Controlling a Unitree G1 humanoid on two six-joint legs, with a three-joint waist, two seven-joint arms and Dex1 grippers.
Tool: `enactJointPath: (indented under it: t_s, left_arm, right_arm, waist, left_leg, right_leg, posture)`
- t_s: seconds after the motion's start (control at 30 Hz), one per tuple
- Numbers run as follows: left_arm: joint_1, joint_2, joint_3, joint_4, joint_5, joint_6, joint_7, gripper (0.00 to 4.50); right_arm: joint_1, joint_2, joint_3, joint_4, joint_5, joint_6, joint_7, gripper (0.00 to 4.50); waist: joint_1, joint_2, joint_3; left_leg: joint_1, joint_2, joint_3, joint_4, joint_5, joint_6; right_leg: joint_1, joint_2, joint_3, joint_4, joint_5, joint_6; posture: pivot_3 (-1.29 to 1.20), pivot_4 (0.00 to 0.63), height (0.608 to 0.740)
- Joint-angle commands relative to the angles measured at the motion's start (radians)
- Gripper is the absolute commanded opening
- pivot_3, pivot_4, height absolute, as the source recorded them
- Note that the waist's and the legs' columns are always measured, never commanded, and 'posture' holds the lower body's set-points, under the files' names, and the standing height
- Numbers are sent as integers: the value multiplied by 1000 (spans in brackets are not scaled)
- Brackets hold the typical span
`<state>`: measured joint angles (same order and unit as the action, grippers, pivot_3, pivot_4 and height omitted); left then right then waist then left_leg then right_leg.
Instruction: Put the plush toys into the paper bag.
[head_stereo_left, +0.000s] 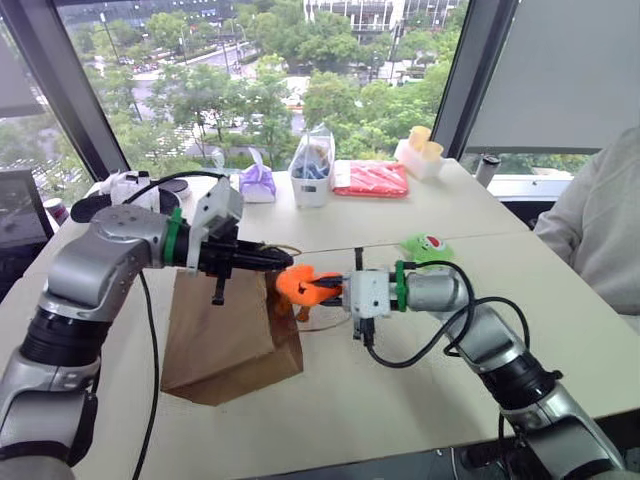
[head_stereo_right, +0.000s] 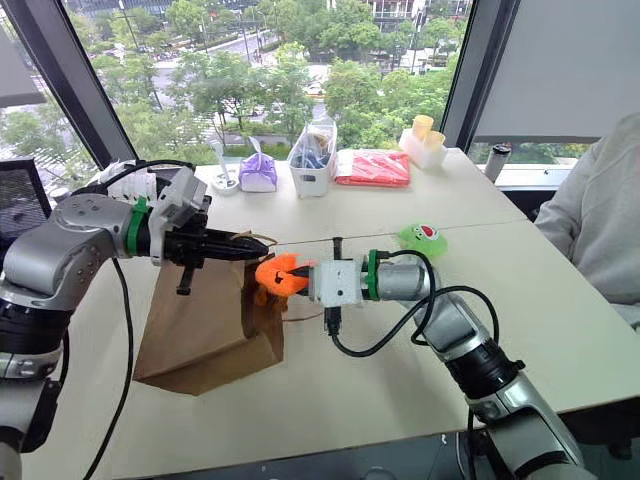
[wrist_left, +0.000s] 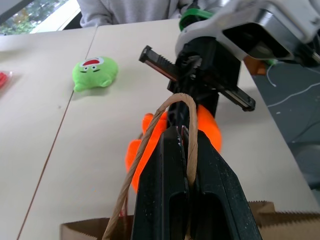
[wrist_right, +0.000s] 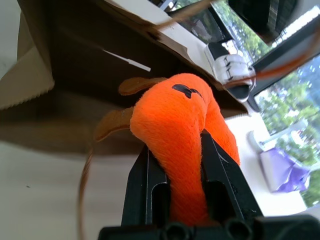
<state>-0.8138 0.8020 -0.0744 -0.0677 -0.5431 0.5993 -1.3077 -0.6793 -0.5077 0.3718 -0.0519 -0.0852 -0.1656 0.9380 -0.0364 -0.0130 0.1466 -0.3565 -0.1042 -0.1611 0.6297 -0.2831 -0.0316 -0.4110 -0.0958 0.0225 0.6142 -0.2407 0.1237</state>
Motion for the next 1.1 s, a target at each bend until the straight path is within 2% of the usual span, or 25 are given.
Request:
enactJointPath:
  t_s: [0.03, 0.2, 0.4, 0.6, 0.77, 0.9, 0.93, 1.07, 1.1]
  left_arm:
    - [-27, -15, -1, 5, 17, -30, -1, 0]
    - [-33, -36, -2, 18, 26, -42, 0, 0]
    - [-34, -58, 1, 14, 29, -47, 4, 0]
    - [-22, -68, 0, -11, 20, -34, 12, 0]
    - [1, -67, 5, -43, 11, -21, 22, 0]
    - [19, -58, 16, -57, 7, -8, 29, 0]
    - [21, -57, 18, -58, 7, -6, 31, 0]
    - [26, -53, 23, -51, 9, -7, 36, 0]
    - [28, -52, 24, -48, 11, -10, 37, 0]
  right_arm:
    - [-44, 24, 36, 14, -91, -113, -40, 5]
    - [-69, 42, 106, 66, -203, -221, -62, 5]
    - [-107, 130, 182, 200, -304, -343, -130, 5]
    - [-219, 223, 232, 435, -463, -491, -333, 5]
    - [-258, 254, 249, 579, -498, -572, -413, 5]
    - [-249, 245, 214, 585, -438, -600, -399, 1911]
    - [-246, 237, 211, 582, -436, -608, -400, 2535]
    - [-207, 179, 176, 520, -428, -643, -430, 4399]
    - [-187, 159, 158, 490, -411, -647, -433, 4467]
  waist:
    - [0, 0, 0]
    - [-1, 0, 0]
    - [-5, 0, 0]
    - [-7, 0, 0]
    - [-7, 0, 0]
    - [-8, 0, 0]
    - [-8, 0, 0]
    - [-7, 0, 0]
    - [-6, 0, 0]
  left_leg:
    - [0, 0, 0, 0, 0, 0]
    - [0, 0, 0, 0, 0, 0]
    - [0, 0, 0, 0, 0, -1]
    - [0, 0, 0, -1, 1, -1]
    - [0, 0, 0, -1, 1, -1]
    - [0, 0, -1, -1, 1, -1]
    - [0, 0, -1, -1, 1, -1]
    - [0, 0, -1, -1, 1, -1]
    - [0, 0, -1, -1, 1, -1]
  right_leg:
    - [0, 0, 0, 0, 0, 0]
    - [0, 0, 0, 0, 0, 0]
    - [0, 0, 0, 0, 0, 0]
    - [-1, 1, 0, 1, 0, 0]
    - [-2, 1, 0, 1, 0, 0]
    - [-1, 1, 0, 1, 0, 0]
    - [-1, 1, 0, 1, 0, 0]
    - [-1, 1, 0, 1, 0, 0]
    - [-1, 1, 0, 1, 0, 0]
  posture:
    - [0, 150, 740]
    - [0, 150, 740]
    - [0, 150, 740]
    - [0, 150, 740]
    - [0, 150, 740]
    - [0, 150, 740]
    - [0, 150, 740]
    - [0, 150, 740]
    - [0, 150, 740]
